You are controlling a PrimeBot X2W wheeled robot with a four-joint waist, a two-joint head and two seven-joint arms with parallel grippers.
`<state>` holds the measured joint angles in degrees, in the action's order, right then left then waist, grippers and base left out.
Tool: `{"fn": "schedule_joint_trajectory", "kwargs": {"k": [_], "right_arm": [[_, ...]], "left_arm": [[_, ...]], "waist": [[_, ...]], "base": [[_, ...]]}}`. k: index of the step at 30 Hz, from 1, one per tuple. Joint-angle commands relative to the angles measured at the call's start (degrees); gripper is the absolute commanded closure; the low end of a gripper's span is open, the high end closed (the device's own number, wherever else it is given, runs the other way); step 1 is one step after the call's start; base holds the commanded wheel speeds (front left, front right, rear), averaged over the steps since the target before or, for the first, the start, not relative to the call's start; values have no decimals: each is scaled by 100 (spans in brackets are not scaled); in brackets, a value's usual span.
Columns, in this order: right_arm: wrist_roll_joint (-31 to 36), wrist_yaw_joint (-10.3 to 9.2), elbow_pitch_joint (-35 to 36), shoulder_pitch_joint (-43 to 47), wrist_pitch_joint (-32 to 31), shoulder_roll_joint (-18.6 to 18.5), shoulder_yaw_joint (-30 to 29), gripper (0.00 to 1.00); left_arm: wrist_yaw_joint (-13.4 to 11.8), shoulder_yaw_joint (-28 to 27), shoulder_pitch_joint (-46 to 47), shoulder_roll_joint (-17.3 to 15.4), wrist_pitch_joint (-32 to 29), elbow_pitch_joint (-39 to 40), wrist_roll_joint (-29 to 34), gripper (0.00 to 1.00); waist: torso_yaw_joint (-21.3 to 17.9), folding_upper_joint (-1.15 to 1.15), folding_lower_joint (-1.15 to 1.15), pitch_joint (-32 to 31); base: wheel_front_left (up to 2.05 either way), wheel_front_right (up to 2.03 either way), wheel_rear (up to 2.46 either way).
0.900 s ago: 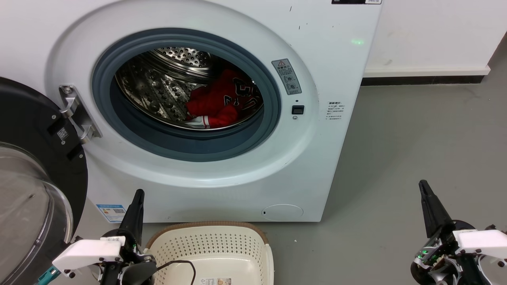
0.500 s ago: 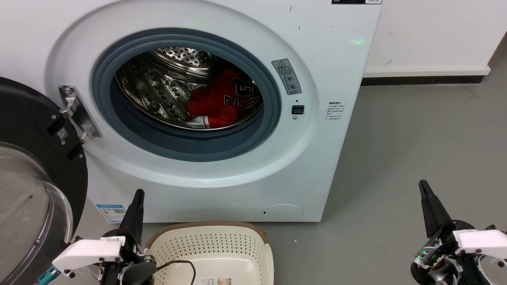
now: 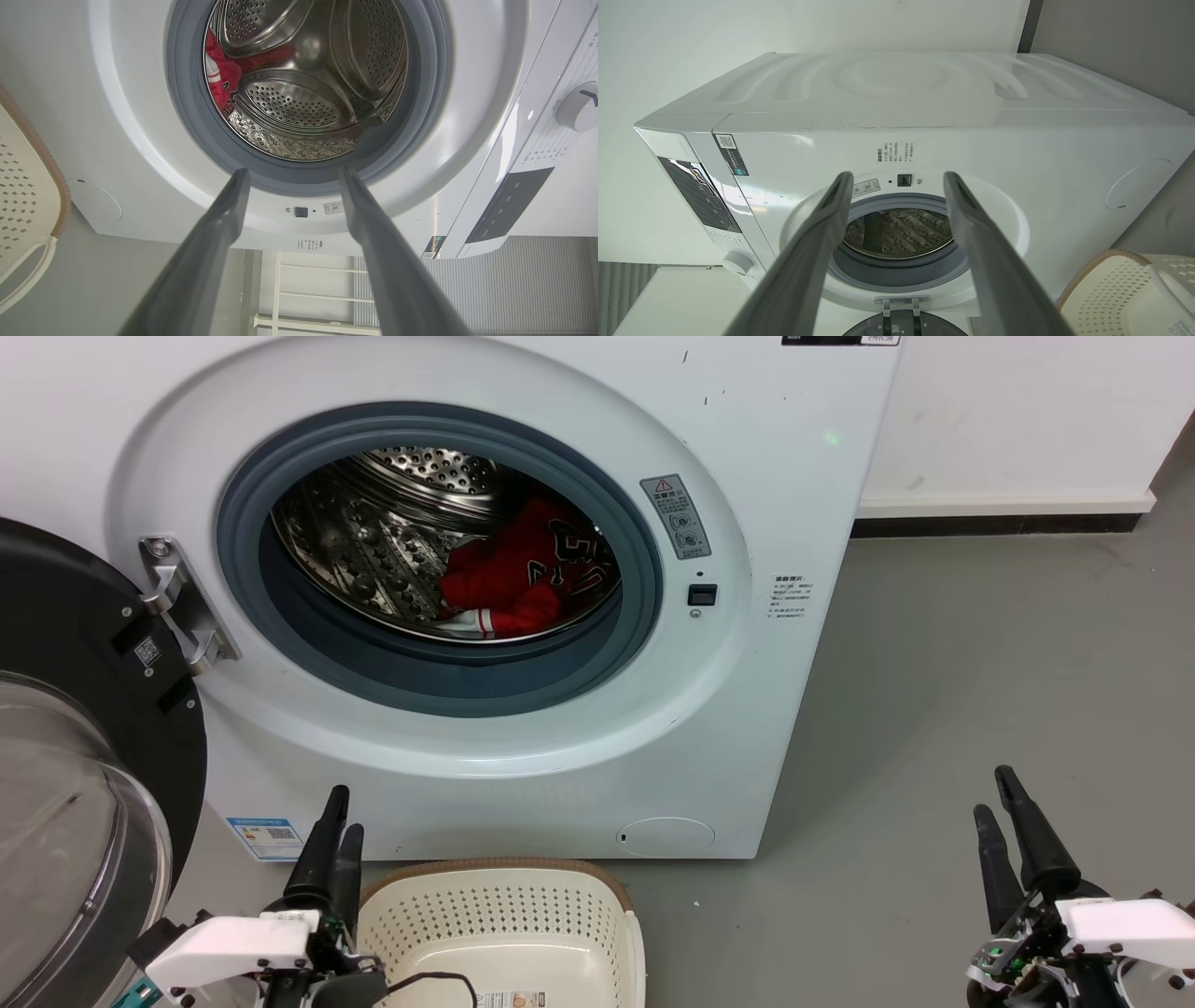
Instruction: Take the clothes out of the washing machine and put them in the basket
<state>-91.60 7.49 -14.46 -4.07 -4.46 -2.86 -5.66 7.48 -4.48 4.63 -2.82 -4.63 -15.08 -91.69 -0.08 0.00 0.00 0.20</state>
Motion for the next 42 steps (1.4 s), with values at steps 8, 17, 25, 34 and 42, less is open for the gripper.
{"fn": "schedule_joint_trajectory", "kwargs": {"k": [8, 17, 25, 34, 42], "right_arm": [[791, 0, 262, 18, 241, -12, -25, 0], [2201, 0, 566, 110, 463, -9, -68, 0], [3415, 0, 733, 223, 643, -9, -14, 0], [4523, 0, 861, 320, 820, -8, 25, 0], [5292, 0, 995, 422, 867, -8, 2, 0]], "left_arm": [[1, 141, 203, -35, 249, 290, 712, 0], [1, 149, 248, -15, 471, 480, 1861, 0], [1, 161, 272, -9, 652, 580, 2946, 0], [-45, 255, 283, -10, 837, 599, 4191, 0], [-104, 383, 305, -133, 990, 536, 5016, 0]], "waist": [[-9, 0, 0, 3], [-25, 0, 0, 10], [-47, 0, 0, 13], [-59, 0, 0, 11], [-61, 0, 0, -1]], "base": [[0, 0, 0], [0, 0, 0], [0, 0, 0], [0, 0, 0], [0, 0, 0]]}}
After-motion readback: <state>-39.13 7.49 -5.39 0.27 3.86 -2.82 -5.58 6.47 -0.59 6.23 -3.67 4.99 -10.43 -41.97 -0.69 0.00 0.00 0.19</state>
